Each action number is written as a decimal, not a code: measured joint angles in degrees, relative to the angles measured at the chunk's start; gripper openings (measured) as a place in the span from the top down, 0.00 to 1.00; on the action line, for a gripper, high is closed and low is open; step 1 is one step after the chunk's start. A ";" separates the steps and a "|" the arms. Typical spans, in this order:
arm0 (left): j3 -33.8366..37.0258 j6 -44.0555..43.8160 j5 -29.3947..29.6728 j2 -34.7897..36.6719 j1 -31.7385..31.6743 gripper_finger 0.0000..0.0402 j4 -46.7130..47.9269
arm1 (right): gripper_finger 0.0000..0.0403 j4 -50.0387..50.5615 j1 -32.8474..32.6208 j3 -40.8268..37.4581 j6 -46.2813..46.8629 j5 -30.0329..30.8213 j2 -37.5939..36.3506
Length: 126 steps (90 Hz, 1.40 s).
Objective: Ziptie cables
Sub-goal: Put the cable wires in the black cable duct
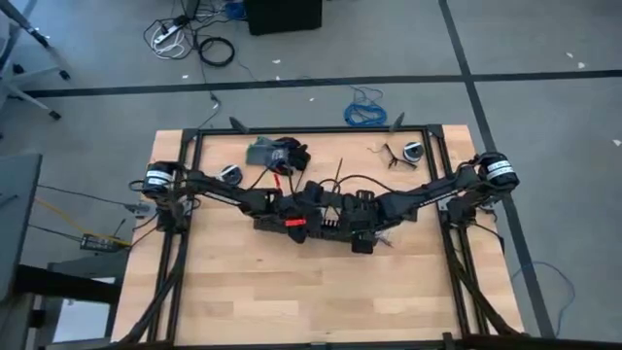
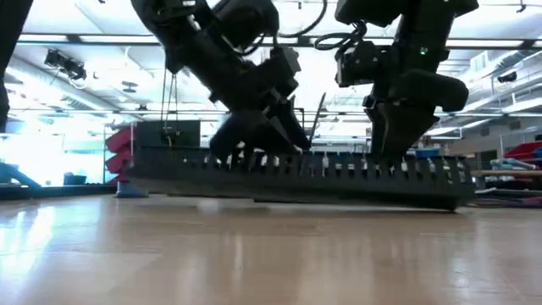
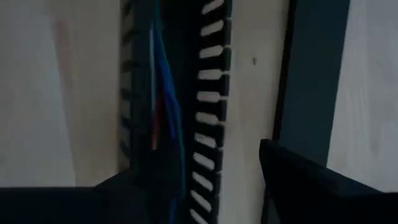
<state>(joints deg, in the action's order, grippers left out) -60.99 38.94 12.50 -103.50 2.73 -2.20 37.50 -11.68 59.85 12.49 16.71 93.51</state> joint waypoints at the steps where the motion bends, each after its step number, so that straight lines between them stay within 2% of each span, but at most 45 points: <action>1: -0.07 0.00 0.01 0.10 0.03 0.49 0.29 | 0.47 -0.22 0.00 -0.06 -0.14 -0.01 0.00; 17: -0.37 0.04 4.31 0.06 0.43 0.49 1.94 | 0.47 -5.63 0.00 -0.30 -2.64 -1.70 0.00; 39: -0.39 -0.11 5.07 -0.38 0.47 0.49 0.05 | 0.48 -9.35 -1.48 -0.30 -5.66 -3.45 0.00; 58: -0.35 1.27 11.40 1.90 0.60 0.49 1.68 | 0.48 -9.24 -2.50 -0.29 -6.84 -2.70 0.00; 76: -0.37 -7.43 8.14 8.93 0.65 0.49 8.60 | 0.50 -8.43 -2.82 -0.28 -10.59 -1.96 -1.55; 88: 1.01 -17.42 6.50 12.81 0.63 0.49 14.76 | 0.52 -10.63 -2.56 -2.08 -12.14 -1.88 -4.20; 101: 7.77 -26.20 4.19 17.18 1.62 0.49 12.39 | 0.53 -21.72 -1.04 -11.17 -12.61 -2.23 -9.12; 112: 14.66 -31.81 6.62 22.25 3.16 0.49 7.05 | 0.53 -42.94 1.47 -22.09 -9.98 -4.73 -14.09; 118: 19.62 -34.07 7.86 25.11 4.11 0.49 0.05 | 0.52 -58.17 2.62 -27.70 -7.83 -5.38 -15.11; 126: 27.64 -34.71 8.68 27.67 5.40 0.49 -17.14 | 0.52 -74.59 3.81 -32.11 -6.27 -5.61 -14.62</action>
<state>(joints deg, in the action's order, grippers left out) -33.35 4.23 21.18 -75.82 8.13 -19.34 -37.09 -7.88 27.73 6.22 11.09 78.89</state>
